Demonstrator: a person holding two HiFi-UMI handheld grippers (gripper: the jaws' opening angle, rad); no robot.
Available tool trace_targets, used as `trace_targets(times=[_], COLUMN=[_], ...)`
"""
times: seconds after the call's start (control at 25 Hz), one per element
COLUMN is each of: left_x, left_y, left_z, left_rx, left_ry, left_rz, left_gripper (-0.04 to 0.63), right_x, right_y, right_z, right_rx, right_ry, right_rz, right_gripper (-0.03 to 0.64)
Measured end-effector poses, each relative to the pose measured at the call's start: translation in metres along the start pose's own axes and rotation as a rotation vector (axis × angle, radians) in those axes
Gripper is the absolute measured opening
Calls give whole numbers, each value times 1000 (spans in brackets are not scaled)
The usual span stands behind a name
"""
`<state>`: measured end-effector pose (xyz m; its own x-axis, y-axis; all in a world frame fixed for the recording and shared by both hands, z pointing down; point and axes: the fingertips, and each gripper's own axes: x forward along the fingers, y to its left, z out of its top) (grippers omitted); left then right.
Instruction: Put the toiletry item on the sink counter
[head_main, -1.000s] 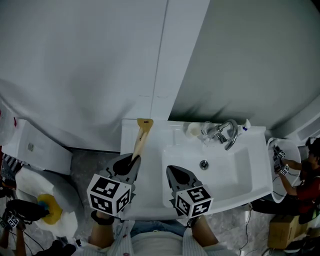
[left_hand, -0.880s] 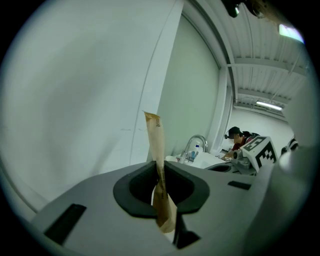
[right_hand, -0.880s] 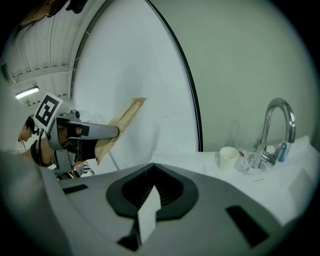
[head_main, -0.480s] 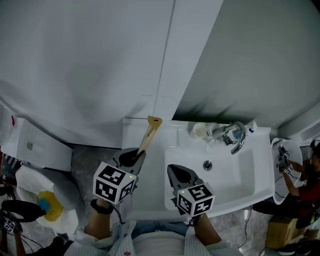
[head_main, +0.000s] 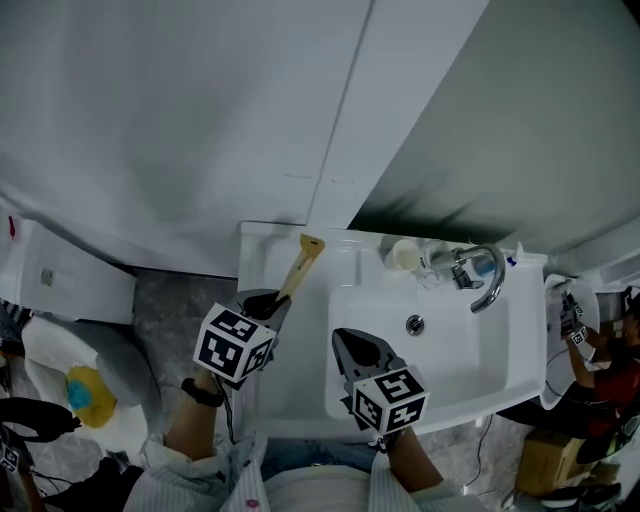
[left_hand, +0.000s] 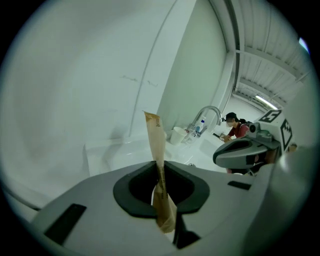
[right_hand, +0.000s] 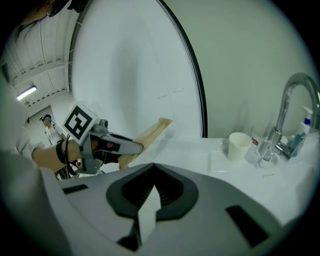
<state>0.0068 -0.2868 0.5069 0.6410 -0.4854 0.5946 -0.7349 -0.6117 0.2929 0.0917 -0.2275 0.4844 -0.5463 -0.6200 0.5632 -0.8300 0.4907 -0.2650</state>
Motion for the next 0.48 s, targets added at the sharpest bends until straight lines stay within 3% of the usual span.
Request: trace_targets(times=[0.48], left_x=[54], left_y=[8], left_z=[-36], left_rx=[-74], left_ry=[76], left_rz=[-21], left_gripper=[41], right_x=[18], right_y=[-5], right_z=[-21], right_rx=[27], right_ry=[62], right_rz=[9], right_gripper=[11])
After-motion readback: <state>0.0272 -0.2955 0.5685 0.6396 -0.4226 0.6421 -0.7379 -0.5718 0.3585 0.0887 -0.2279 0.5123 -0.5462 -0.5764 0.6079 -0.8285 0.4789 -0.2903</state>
